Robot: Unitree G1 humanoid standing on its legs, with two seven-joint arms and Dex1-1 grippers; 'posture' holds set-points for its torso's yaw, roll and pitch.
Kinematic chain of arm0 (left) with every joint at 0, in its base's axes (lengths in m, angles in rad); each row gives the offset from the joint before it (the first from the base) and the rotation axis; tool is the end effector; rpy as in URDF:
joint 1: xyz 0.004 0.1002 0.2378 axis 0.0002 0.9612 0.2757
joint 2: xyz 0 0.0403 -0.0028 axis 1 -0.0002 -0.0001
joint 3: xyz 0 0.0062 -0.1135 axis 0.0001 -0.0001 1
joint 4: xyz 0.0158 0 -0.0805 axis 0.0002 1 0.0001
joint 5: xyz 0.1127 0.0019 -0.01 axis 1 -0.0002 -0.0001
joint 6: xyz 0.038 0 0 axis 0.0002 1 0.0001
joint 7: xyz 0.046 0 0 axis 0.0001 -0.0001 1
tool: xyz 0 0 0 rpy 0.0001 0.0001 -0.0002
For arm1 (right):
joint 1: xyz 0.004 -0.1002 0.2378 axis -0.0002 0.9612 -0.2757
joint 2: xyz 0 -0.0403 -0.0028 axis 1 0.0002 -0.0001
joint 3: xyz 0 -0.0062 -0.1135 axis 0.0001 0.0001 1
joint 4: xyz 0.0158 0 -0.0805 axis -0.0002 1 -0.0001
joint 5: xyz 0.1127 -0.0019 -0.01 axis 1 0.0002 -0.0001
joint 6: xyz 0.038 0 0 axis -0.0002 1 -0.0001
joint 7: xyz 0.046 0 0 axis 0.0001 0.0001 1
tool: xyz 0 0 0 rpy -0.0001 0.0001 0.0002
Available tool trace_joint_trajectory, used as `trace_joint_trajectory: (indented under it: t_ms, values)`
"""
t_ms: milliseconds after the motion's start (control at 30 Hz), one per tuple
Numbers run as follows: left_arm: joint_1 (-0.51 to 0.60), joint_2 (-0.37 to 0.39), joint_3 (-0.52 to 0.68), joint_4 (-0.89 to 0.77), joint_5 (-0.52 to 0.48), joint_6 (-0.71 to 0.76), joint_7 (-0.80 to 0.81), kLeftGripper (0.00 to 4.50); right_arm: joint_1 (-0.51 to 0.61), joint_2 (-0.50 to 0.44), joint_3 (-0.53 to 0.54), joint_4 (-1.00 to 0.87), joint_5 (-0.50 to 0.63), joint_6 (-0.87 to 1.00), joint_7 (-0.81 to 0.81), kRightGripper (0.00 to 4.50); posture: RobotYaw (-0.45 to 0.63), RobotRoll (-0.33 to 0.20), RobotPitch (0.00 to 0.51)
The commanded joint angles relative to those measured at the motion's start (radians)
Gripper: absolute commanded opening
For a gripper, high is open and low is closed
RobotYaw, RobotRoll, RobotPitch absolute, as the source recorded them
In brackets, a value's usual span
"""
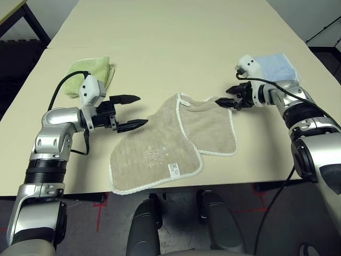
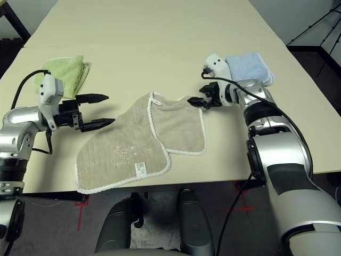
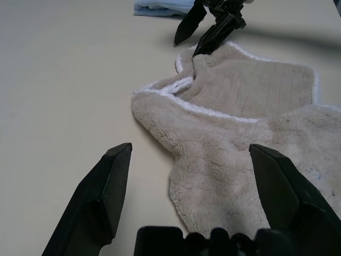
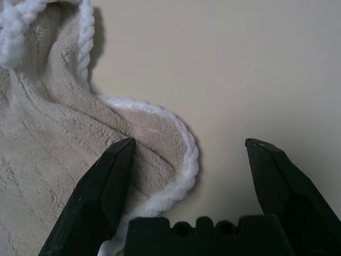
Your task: Fold the towel and set it aside.
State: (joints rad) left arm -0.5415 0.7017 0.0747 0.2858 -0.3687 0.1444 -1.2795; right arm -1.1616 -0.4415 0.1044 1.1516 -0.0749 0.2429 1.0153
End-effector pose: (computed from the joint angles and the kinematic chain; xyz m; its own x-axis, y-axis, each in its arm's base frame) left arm 0.3018 0.2891 0.1786 0.4499 -0.8767 -0.1703 0.8784 0.4000 0.2615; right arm 0.3917 -0.2203 0.1835 0.5962 0.6221 -0.5074 -0.7617 0.6381 -0.1127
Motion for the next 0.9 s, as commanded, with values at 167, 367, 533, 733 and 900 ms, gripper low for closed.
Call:
trace_joint_trajectory:
  t_ms: [167,367,533,733,900]
  values:
    - [0.02,-0.001,0.007,-0.029,-0.022,0.013,0.002,4.5,0.014,0.009,0.017,0.022,-0.028,-0.012,0.01,3.23,-0.09,0.0,0.168]
    - [0.023,0.002,0.005,-0.031,-0.028,0.012,0.004,4.5,0.001,0.004,0.009,0.02,-0.031,-0.009,0.018,0.9,-0.09,0.0,0.168]
    - [0.024,0.001,0.003,-0.033,-0.028,0.013,0.008,4.5,-0.012,-0.011,-0.023,0.011,-0.004,-0.006,0.019,0.03,-0.09,0.0,0.163]
    - [0.032,-0.001,0.003,-0.039,-0.029,0.016,0.015,4.5,-0.038,-0.013,-0.13,-0.021,0.085,-0.139,-0.029,0.03,-0.09,0.0,0.163]
    - [0.035,-0.01,-0.002,-0.045,-0.029,0.02,0.025,4.5,-0.069,0.013,-0.211,-0.043,0.161,-0.271,-0.055,0.03,-0.11,0.0,0.16]
